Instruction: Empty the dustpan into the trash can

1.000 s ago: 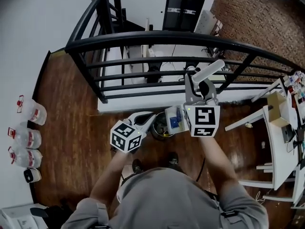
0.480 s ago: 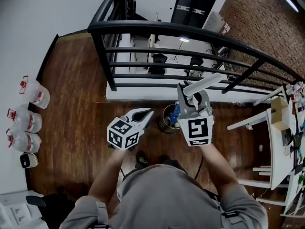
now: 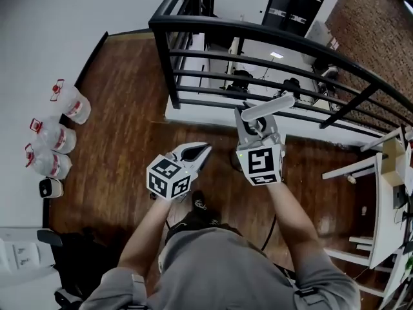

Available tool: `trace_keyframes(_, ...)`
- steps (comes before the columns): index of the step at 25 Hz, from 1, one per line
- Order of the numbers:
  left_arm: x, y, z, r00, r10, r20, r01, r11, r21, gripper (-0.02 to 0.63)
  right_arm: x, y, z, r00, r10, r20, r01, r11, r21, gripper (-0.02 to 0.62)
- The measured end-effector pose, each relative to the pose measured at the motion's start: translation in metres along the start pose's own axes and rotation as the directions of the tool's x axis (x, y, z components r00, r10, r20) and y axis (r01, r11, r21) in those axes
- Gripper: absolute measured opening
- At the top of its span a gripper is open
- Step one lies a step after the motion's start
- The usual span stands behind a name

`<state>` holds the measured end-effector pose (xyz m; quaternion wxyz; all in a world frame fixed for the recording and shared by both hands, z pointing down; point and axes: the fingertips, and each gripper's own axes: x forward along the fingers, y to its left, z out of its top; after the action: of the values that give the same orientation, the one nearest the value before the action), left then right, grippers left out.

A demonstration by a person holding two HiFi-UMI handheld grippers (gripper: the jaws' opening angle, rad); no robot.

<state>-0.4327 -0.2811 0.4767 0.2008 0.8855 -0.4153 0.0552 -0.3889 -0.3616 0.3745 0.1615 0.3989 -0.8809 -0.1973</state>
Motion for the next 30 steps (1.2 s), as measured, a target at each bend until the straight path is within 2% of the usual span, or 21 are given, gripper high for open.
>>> trace_keyframes(6,-0.025,-0.007,0.005,0.999,-0.002,0.032,0.001,1.0,0.022,0.005,0.011,0.023,0.0,0.993,0.119,-0.025,-0.119,0.993,-0.007,0.052)
trace_keyframes(11,-0.051,-0.004,0.012,0.997,-0.042,0.067,0.041,0.999,0.017,0.005,0.02,0.044,0.0,0.97,0.23,-0.083,-0.232,0.973,-0.014,0.049)
trace_keyframes(18,-0.08,0.014,0.01,0.995,-0.079,0.053,0.077,0.997,0.031,0.005,0.025,0.067,0.002,0.955,0.268,-0.127,-0.274,0.961,-0.029,0.048)
trace_keyframes(25,-0.086,0.012,0.002,0.986,-0.165,0.018,0.164,0.985,0.047,0.005,0.021,0.045,0.0,0.969,0.206,-0.135,-0.211,0.977,-0.02,0.043)
trace_keyframes(30,-0.052,-0.02,-0.009,0.966,-0.256,-0.045,0.259,0.964,0.061,0.005,-0.007,-0.016,-0.007,0.992,0.061,-0.109,-0.058,0.998,0.028,0.037)
